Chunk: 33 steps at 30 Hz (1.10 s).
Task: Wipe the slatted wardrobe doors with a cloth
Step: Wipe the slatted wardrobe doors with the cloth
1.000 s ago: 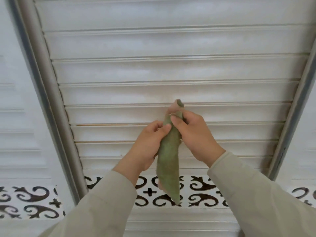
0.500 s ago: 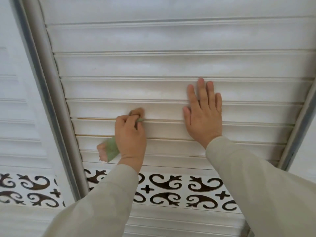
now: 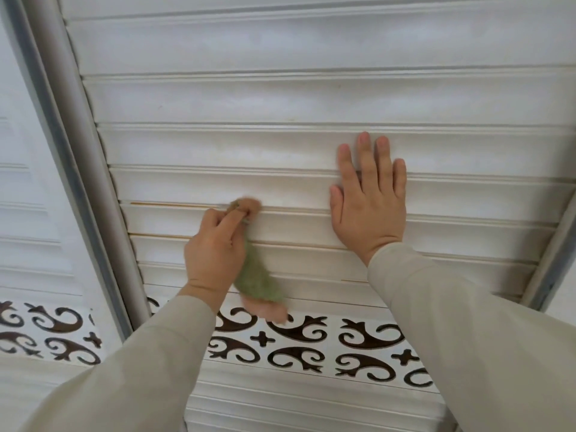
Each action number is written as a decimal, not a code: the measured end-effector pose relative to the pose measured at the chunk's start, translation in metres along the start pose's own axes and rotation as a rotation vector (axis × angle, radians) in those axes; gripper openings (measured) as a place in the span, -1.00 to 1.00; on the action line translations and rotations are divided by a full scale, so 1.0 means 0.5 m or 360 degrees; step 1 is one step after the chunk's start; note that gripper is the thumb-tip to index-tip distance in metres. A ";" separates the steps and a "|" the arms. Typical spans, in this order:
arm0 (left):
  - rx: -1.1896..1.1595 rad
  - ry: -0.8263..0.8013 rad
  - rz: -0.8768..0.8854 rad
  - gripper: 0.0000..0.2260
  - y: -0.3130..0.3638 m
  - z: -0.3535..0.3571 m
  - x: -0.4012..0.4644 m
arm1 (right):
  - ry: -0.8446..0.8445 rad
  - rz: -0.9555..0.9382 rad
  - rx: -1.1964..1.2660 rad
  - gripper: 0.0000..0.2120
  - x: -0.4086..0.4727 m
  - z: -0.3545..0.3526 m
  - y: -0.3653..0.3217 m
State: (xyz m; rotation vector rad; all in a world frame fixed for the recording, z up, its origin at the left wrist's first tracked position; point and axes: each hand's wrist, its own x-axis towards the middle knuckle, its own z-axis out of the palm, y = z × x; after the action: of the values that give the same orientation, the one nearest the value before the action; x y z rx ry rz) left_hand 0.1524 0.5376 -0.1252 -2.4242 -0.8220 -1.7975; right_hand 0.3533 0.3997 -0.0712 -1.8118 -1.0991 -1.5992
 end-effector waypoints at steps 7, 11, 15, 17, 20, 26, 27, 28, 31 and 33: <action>-0.0101 -0.0220 0.0255 -0.69 0.162 0.040 0.013 | 0.0026 -0.0028 0.0097 -0.47 -0.001 -0.017 0.011; -0.0076 -0.0301 0.0399 -0.68 0.198 0.055 0.019 | 0.0064 -0.0328 0.0057 -0.49 0.014 -0.041 0.058; -0.0042 -0.0161 0.0221 -0.65 0.088 0.015 0.015 | 0.0178 -0.0352 -0.0069 -0.56 0.051 -0.075 0.140; -0.0056 -0.0124 0.0122 -0.65 0.069 0.006 0.015 | 0.0192 -0.0305 -0.0161 -0.53 0.055 -0.077 0.171; -0.0109 -0.0172 0.0087 -0.62 0.112 0.024 0.012 | 0.0191 -0.0329 -0.0189 -0.53 0.049 -0.064 0.179; -0.0181 -0.0312 0.0453 -0.72 0.290 0.109 0.012 | 0.0259 -0.0301 -0.0182 -0.53 0.045 -0.058 0.187; -0.0152 -0.0320 0.0490 -0.73 0.306 0.110 0.013 | 0.0260 -0.0293 -0.0188 -0.53 0.044 -0.059 0.191; -0.0123 -0.0315 0.0528 -0.73 0.308 0.111 0.014 | 0.0257 -0.0287 -0.0196 -0.53 0.042 -0.063 0.196; -0.0121 -0.0279 0.0504 -0.64 0.242 0.076 0.016 | 0.0243 -0.0283 -0.0196 -0.53 0.039 -0.069 0.213; -0.0052 -0.0254 0.0365 -0.63 0.162 0.051 0.013 | 0.0242 -0.0263 -0.0191 -0.54 0.037 -0.070 0.224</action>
State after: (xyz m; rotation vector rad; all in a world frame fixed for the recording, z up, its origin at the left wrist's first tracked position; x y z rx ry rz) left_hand 0.2098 0.4783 -0.1043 -2.5856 -0.4988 -1.5661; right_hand 0.4243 0.3139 -0.0293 -1.6766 -1.1287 -1.9029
